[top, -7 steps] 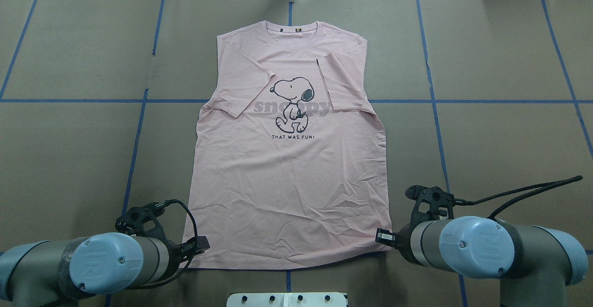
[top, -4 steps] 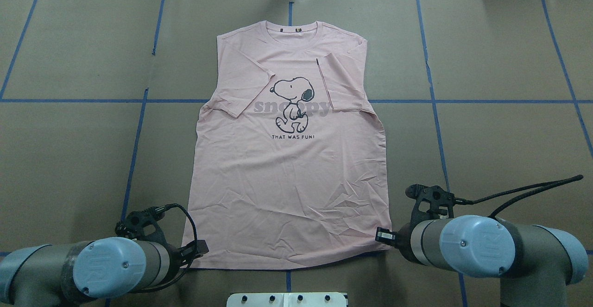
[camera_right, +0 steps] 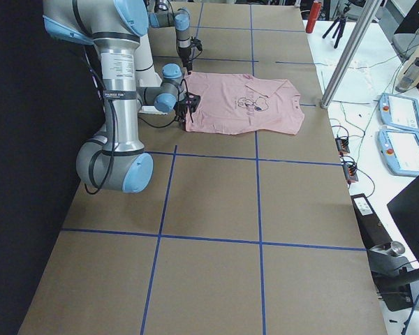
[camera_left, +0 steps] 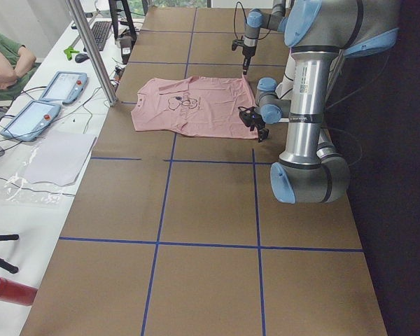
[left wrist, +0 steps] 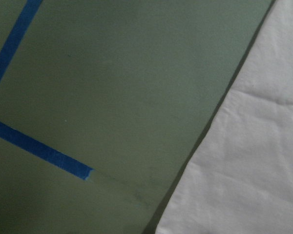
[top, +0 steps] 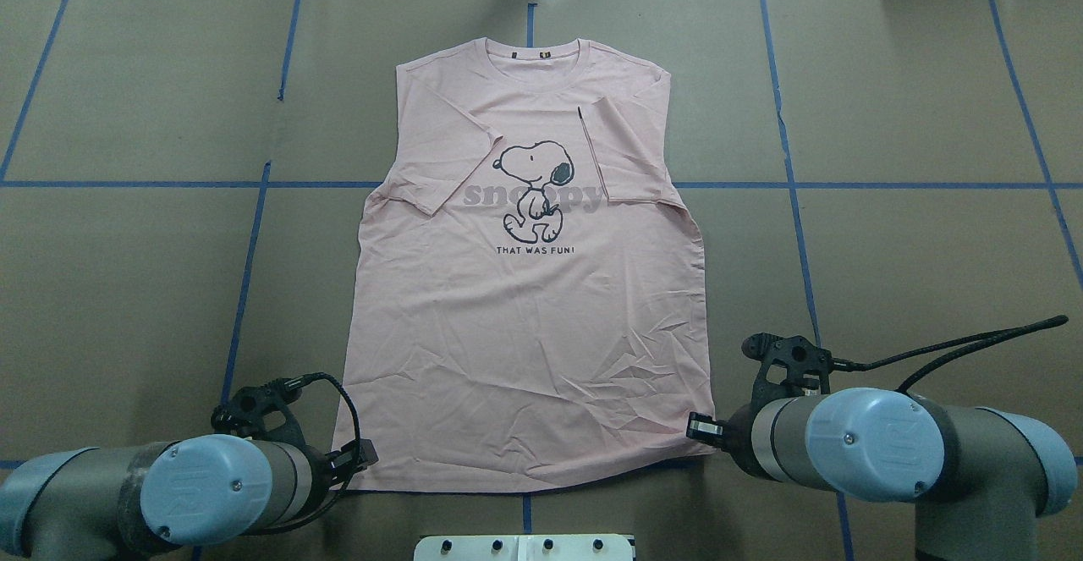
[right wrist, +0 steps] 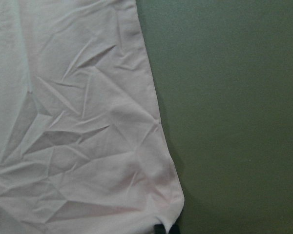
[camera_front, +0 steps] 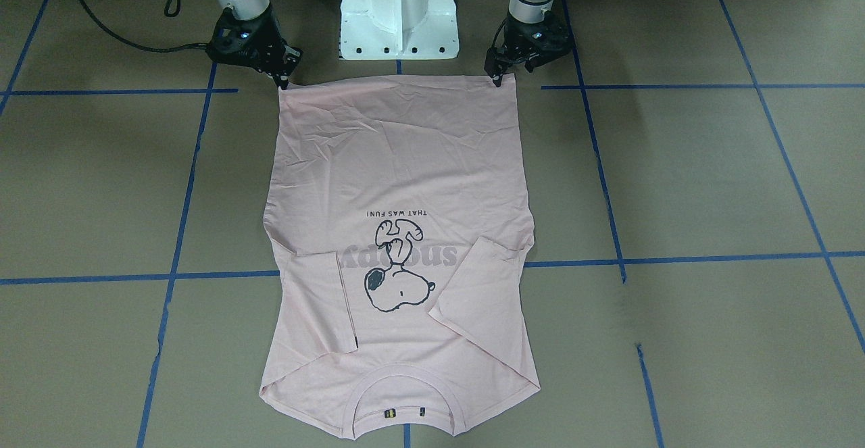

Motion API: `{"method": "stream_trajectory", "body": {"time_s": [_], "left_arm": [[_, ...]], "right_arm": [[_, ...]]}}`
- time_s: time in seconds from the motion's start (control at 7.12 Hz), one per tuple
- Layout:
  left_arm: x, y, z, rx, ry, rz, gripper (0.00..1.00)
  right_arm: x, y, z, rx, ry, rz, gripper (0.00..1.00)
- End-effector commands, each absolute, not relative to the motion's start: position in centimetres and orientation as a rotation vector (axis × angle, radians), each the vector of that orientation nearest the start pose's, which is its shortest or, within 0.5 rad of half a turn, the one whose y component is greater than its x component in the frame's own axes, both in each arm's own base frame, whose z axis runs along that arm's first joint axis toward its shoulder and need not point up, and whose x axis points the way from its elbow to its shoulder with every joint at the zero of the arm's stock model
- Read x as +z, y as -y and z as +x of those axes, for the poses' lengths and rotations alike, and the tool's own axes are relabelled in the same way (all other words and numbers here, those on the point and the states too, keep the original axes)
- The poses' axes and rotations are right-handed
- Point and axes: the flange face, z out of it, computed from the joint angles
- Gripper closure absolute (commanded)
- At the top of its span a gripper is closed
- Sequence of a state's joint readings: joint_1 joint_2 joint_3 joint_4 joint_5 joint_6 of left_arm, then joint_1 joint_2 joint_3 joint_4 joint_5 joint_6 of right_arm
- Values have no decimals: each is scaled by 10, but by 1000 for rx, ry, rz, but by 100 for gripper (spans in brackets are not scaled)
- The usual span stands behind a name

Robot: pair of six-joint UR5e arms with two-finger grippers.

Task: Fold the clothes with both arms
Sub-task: 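Lower both grippers and pinch the hem corners nearest the robot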

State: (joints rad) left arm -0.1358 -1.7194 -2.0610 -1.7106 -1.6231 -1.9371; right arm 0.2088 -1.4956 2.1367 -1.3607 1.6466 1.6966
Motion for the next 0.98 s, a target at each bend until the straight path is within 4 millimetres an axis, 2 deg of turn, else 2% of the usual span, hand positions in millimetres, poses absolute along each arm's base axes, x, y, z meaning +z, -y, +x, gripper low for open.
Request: {"method": "stream_trajectory", "body": {"time_s": [0.0, 0.14, 0.28, 0.42, 0.56, 0.84], "left_arm": [[351, 197, 503, -453, -769, -140, 13], [351, 198, 502, -456, -769, -140, 20], [351, 197, 503, -454, -770, -141, 45], [351, 198, 503, -456, -771, -140, 79], [351, 198, 502, -457, -771, -139, 100], [340, 205, 500, -468, -793, -138, 100]], "right_arm": [[342, 224, -450, 283, 856, -36, 100], [342, 224, -450, 281, 856, -36, 100], [342, 224, -450, 281, 856, -36, 100], [343, 224, -449, 283, 855, -36, 100], [343, 224, -449, 283, 855, -36, 100], [342, 225, -449, 282, 856, -36, 100]]}}
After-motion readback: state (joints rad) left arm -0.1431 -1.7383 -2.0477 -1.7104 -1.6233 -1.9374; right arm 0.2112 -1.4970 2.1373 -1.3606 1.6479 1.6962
